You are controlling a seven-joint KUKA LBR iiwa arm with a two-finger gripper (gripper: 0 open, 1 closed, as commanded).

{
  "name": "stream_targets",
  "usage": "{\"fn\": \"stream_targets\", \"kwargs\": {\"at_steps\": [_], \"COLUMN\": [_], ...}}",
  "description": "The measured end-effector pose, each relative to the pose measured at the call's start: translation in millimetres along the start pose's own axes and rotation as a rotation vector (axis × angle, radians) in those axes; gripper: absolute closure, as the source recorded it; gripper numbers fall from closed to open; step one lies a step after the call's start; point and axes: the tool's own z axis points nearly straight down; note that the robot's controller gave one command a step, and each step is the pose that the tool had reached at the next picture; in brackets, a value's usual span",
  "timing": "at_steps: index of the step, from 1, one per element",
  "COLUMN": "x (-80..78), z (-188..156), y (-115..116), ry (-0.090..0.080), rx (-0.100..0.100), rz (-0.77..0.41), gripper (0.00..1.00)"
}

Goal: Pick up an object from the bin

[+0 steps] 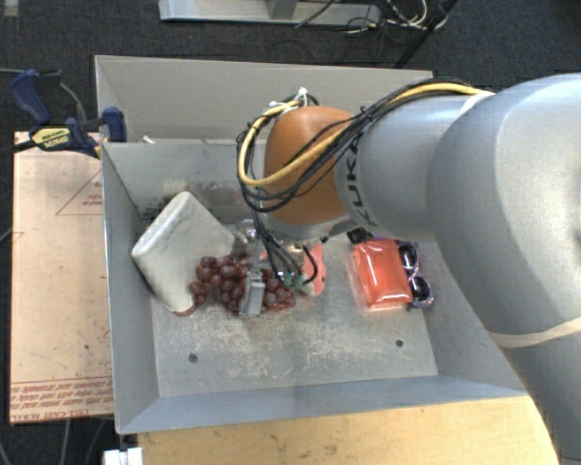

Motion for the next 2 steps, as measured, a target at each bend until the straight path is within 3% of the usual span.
{"fn": "stream_targets", "kwargs": {"at_steps": [1,2], "x": [-5.0,-4.8], "z": [10.5,10.2], "y": [-6.0,-5.8], "ry": [-0.018,-0.017], "rx": [-0.001,0.0], "rz": [0.016,0.018], "gripper": [1.0,1.0]}}
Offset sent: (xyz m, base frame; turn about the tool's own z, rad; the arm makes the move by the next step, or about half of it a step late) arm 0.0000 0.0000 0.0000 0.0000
